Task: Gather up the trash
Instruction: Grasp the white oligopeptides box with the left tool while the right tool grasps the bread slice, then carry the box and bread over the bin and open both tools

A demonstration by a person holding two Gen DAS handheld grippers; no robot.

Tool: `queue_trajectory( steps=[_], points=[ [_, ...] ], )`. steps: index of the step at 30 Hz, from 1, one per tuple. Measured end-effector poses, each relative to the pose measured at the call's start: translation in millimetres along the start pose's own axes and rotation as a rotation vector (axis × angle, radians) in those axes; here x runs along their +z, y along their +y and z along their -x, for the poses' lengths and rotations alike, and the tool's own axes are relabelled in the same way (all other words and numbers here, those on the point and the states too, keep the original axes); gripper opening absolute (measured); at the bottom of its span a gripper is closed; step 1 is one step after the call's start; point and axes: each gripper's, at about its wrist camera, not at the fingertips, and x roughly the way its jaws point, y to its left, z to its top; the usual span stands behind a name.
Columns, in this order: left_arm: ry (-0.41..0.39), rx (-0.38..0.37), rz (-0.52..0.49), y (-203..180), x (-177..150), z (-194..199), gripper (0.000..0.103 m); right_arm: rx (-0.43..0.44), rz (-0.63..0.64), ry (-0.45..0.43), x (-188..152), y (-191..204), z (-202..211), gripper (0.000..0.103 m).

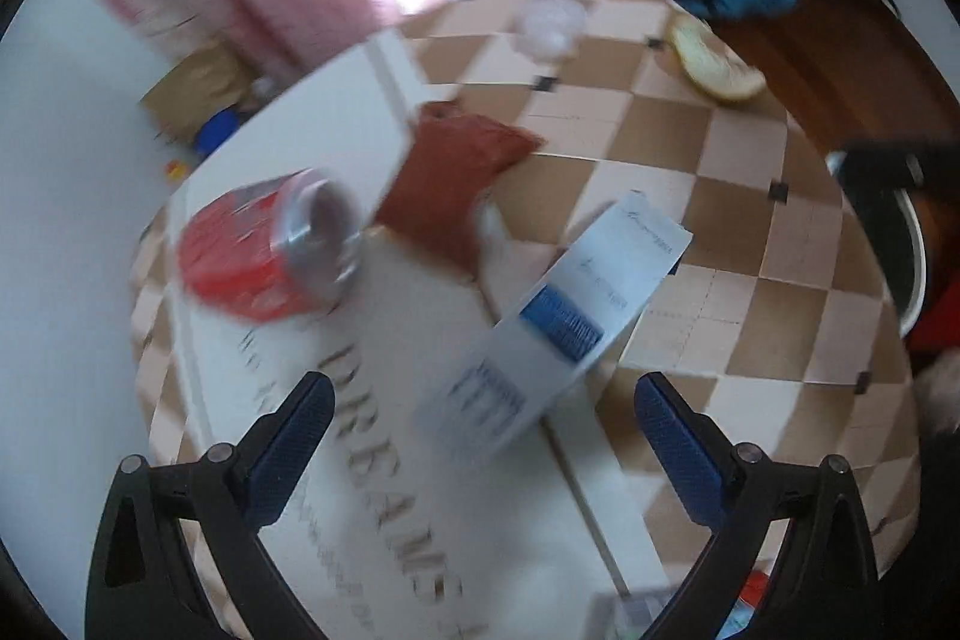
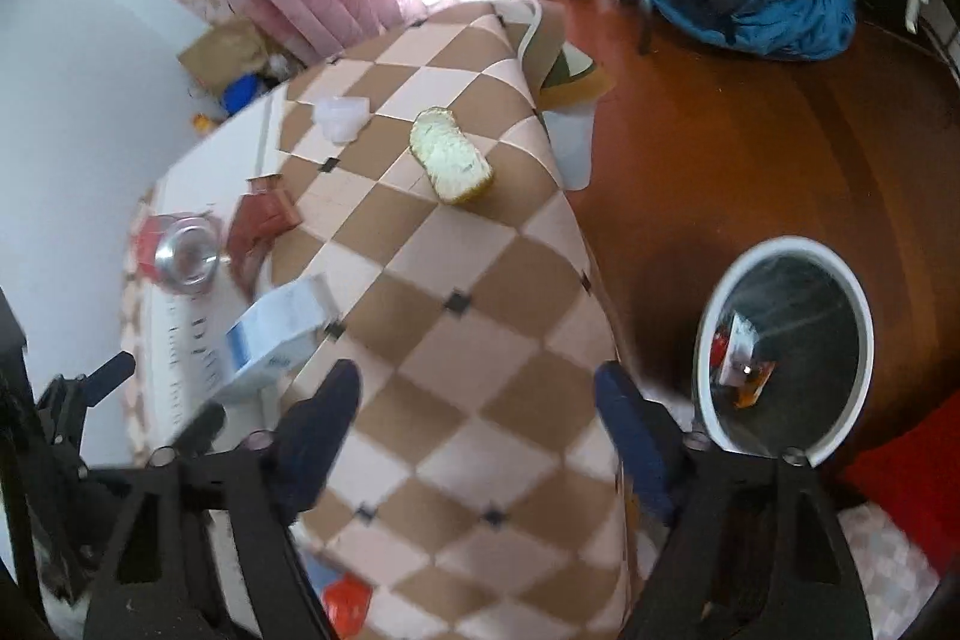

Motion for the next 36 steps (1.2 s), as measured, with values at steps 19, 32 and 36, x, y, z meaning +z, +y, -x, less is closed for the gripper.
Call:
queue_trajectory(
  steps=[19, 32, 36],
  points=[
    [0.074, -0.116, 0.496, 46, 4, -27, 0.037, -0.100, 0.136, -0.056, 87, 30, -67, 0.073],
    [0.002, -0.054, 0.484, 36, 1, -6, 0.032, -0.129, 0.240, -0.073, 71, 43, -59, 0.031],
    [-0.032, -0.049, 0.497, 38, -7, 13, 0.032, -0.074, 0.209, -0.079, 49, 31, -41, 0.031]
  ],
)
